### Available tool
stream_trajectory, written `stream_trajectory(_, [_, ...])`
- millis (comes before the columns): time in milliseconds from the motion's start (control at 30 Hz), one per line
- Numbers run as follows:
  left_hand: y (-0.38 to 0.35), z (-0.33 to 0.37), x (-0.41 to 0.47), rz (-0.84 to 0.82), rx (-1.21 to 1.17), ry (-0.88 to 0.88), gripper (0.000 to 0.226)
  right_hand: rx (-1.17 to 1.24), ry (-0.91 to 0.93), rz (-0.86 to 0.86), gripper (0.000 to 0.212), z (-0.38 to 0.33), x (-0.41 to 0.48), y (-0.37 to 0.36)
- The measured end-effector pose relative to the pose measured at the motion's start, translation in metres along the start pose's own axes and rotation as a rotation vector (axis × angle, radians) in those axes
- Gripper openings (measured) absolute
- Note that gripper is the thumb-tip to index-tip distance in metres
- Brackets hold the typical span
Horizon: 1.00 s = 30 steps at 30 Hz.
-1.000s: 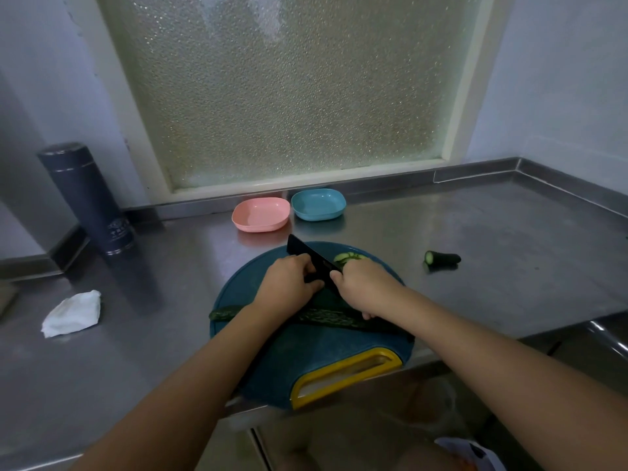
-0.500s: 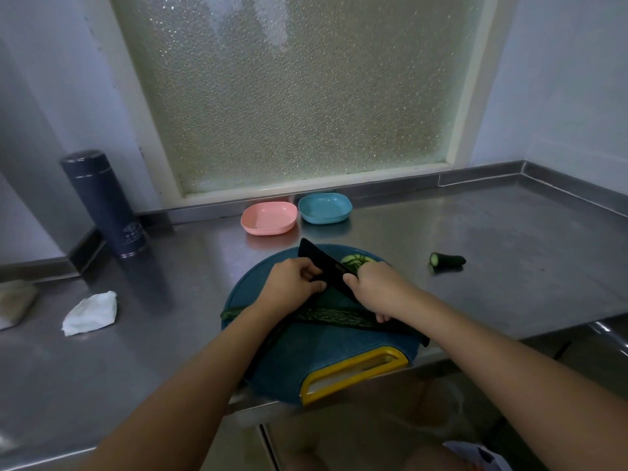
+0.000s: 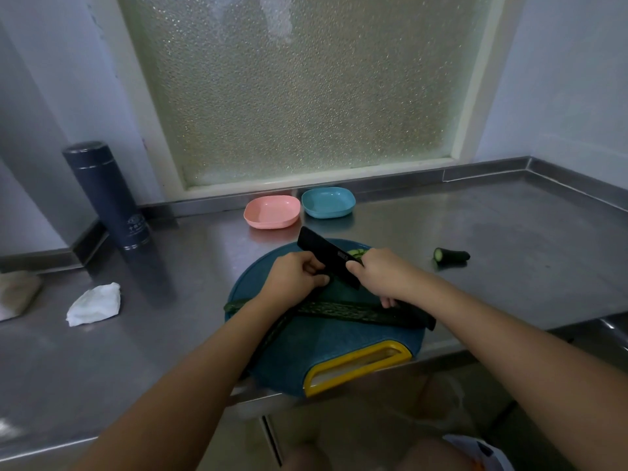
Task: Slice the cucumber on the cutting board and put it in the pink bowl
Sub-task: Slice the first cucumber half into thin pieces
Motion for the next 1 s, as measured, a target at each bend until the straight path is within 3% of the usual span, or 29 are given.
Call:
stream_trajectory(433, [0.002, 0.002, 0.006, -0.094, -0.007, 0.038, 0.018, 0.016, -0.028, -0.015, 0.049, 0.001, 0.005, -0.01])
stream_trajectory(1000, [0.002, -0.003, 0.006, -0.049, -0.011, 0.009, 0.018, 0.022, 0.003, -0.048, 0.048, 0.004, -0.012, -0.003])
Point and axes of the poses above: each hand's wrist, its own x-axis towards the middle knuckle, its own y-axis out of the back of the hand, z = x × y, the point moved 7 cm from there along x, towards the middle knuckle, and after that the axes turned 15 degrees about -z, right-handed, at the moved point
